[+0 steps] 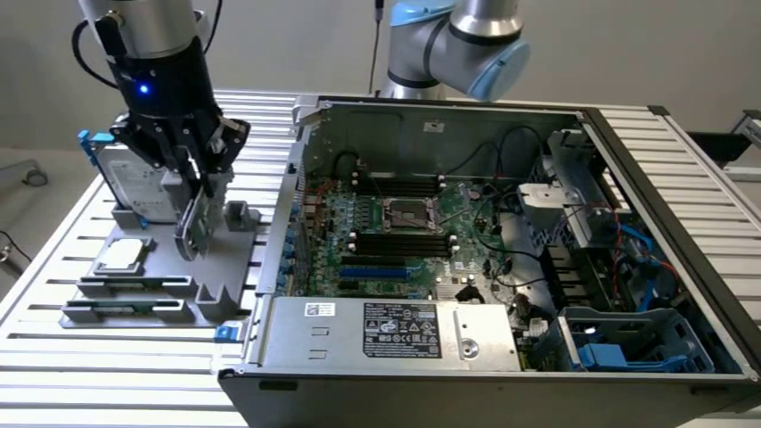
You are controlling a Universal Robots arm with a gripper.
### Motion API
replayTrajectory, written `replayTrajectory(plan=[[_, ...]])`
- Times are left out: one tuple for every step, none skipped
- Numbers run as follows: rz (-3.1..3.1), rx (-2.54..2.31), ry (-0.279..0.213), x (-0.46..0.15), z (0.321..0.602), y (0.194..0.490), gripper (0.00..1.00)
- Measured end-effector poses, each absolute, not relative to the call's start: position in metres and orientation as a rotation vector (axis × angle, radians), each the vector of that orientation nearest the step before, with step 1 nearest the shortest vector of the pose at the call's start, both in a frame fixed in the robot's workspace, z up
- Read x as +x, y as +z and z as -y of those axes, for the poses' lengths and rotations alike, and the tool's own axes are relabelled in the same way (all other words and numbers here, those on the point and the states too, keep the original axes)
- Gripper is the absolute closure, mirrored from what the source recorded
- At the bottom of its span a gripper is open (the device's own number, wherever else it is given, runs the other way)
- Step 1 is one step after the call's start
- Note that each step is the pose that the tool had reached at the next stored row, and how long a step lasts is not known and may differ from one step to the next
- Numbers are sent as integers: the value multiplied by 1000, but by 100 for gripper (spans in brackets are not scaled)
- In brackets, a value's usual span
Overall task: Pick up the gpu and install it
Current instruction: 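Pick up the gpu and move the gpu toward the slot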
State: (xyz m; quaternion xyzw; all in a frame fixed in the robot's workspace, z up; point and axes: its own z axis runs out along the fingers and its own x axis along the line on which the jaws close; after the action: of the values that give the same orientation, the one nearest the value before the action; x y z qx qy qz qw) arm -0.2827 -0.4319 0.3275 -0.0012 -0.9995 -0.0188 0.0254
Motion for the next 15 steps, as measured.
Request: replayTrajectory(plan=[[3090, -6, -58, -283, 432, 332, 74], [3090, -9, -58, -283, 431, 337, 74], [3090, -12, -58, -283, 431, 341, 74], [3090, -14, -57, -282, 431, 346, 74], [3091, -16, -57, -282, 430, 350, 74], [3091, -19, -55, -282, 429, 354, 74], [3091, -21, -52, -282, 429, 359, 74], [3091, -23, -49, -281, 428, 364, 74], [3091, -24, -47, -281, 427, 368, 74], [3091, -25, -45, -280, 427, 373, 74], [3091, -26, -44, -278, 426, 378, 74], [3091, -26, -44, -275, 426, 382, 74], [3091, -26, -44, -272, 426, 386, 74], [3091, -26, -44, -269, 426, 391, 74], [3091, -26, -44, -265, 426, 395, 74]])
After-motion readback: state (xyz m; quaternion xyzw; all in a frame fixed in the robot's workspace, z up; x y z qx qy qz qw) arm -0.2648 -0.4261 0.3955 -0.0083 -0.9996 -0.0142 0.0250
